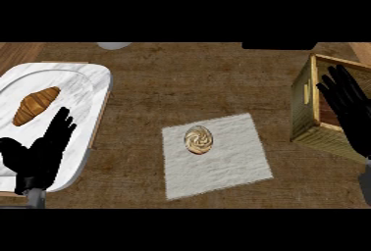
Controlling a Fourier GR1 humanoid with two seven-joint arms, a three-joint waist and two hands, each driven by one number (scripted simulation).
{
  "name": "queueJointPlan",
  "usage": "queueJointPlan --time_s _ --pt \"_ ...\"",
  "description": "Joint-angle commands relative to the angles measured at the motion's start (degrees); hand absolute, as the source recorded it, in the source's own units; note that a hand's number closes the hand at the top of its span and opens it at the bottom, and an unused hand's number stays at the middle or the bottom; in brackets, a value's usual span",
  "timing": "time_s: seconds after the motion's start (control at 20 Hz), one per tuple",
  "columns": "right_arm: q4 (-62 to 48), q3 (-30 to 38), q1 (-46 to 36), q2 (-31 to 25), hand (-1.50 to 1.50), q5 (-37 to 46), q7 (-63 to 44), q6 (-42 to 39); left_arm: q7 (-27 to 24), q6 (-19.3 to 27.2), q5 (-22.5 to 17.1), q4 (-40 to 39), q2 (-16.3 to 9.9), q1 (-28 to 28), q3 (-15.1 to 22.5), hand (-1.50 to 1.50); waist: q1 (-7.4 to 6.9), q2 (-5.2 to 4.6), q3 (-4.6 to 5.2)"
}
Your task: Pick the cupcake from the placemat and place it in the basket
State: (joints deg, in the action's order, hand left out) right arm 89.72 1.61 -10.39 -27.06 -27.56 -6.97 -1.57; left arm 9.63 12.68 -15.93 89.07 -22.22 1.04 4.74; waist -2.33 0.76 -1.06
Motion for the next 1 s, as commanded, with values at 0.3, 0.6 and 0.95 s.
queueJointPlan --time_s 0.3,0.6,0.95 --pt "-0.7 -16.8 -19.2 12.8 1.50 19.6 6.4 12.7 6.1 -4.9 1.3 -6.0 0.6 2.2 6.6 0.00 -2.78 -1.85 1.49" --pt "-12.3 -27.2 -23.9 26.7 -1.50 34.4 3.4 32.5 4.9 -3.9 2.9 -7.5 2.6 2.6 8.0 0.00 -2.79 -1.54 1.55" --pt "-24.5 -31.3 -31.5 17.7 -1.50 52.3 -18.0 35.2 5.2 -3.4 3.0 -7.5 1.2 3.6 6.0 0.00 1.56 0.27 2.05"
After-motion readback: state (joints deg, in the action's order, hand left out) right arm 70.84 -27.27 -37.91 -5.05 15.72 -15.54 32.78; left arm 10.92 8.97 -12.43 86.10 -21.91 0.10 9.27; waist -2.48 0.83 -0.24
